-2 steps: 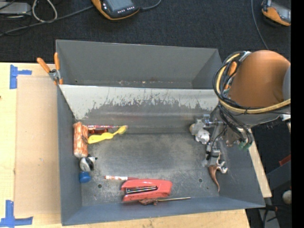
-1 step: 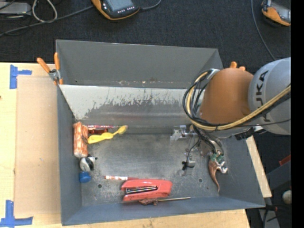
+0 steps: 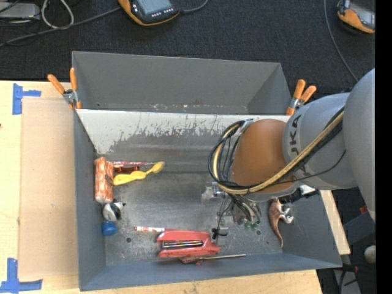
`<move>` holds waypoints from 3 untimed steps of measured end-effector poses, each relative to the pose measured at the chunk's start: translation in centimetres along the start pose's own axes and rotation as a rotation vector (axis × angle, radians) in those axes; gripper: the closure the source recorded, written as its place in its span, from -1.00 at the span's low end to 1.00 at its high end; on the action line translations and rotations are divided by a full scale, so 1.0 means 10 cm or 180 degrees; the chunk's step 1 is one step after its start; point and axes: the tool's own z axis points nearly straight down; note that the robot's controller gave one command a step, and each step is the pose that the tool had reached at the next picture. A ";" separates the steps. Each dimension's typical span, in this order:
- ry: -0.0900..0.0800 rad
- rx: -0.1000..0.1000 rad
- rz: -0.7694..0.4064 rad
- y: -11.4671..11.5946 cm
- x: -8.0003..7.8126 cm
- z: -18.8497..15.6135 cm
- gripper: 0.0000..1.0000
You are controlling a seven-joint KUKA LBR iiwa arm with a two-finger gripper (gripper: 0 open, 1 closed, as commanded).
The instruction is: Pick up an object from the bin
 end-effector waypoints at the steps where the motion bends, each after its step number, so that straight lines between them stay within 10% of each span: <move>1: -0.0020 -0.0007 -0.0320 0.67 0.07 0.11 -1.00; 2: -0.0053 -0.0001 -0.0460 0.64 0.38 0.08 1.00; 3: -0.0083 -0.0003 -0.0463 0.64 0.36 0.09 -1.00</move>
Offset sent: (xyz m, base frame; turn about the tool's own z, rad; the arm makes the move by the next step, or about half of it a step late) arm -0.0404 0.0636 -0.0134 -0.1466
